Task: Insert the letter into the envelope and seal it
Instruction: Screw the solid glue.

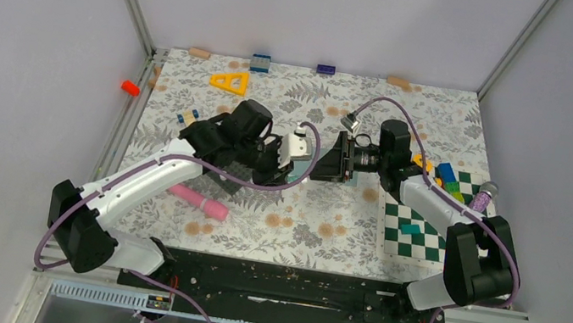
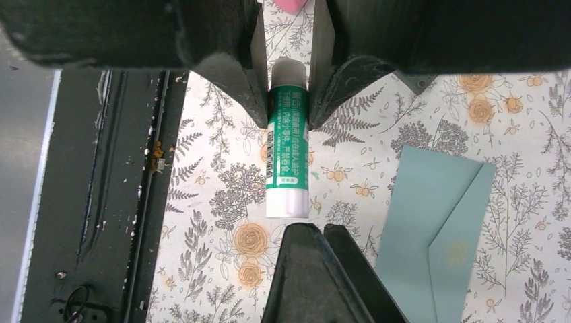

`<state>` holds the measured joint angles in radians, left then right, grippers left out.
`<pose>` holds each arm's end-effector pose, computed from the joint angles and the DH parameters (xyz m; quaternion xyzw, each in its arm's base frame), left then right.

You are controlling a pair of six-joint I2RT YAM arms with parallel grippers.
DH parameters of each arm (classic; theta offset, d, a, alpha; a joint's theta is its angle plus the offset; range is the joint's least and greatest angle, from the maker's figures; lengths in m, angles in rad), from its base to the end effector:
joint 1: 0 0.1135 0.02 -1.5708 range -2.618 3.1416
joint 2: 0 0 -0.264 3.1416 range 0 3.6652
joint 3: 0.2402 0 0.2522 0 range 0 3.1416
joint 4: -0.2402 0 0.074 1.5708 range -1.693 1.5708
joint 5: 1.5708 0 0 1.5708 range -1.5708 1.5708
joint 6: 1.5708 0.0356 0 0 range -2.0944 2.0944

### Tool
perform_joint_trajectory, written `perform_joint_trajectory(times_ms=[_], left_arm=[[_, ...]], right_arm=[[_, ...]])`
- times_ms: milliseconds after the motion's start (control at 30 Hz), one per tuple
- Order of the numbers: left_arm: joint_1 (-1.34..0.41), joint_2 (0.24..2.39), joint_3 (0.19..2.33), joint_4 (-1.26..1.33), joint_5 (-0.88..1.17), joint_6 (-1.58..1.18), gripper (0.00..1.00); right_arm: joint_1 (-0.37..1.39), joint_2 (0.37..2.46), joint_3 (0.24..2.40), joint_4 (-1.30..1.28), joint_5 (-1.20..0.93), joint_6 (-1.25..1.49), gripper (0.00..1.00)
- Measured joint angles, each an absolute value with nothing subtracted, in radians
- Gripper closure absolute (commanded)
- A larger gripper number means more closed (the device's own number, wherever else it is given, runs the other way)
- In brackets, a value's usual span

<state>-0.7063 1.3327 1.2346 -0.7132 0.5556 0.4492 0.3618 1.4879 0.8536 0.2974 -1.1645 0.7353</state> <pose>0.2002 -0.1955 0.3302 0.5729 0.6927 -0.2983 0.3209 0.2822 0.1418 0.2506 -0.1861 0.7285 0.6347 0.1784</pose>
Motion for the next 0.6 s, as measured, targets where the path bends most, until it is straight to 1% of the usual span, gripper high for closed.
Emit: perform_joint_trajectory(times_ms=[233,500,567,600], left_arm=[[-0.728,1.34,1.235,-0.714,0.496,0.471,0.87],[-0.731,1.351,1.235,-0.714,0.473,0.471,0.88],[-0.731,1.351,1.235,-0.714,0.472,0.471,0.88],[-0.731,1.351,1.235,-0.714,0.472,0.471,0.88]], right_arm=[[0.364,1.492,0.846,0.345,-1.163,0.79,0.35],[0.404,1.492,0.846,0.309,-1.158,0.754,0.46],[0.414,1.492,0.846,0.291,-1.151,0.736,0.53],[0.418,1.492,0.846,0.28,-1.148,0.728,0.54]])
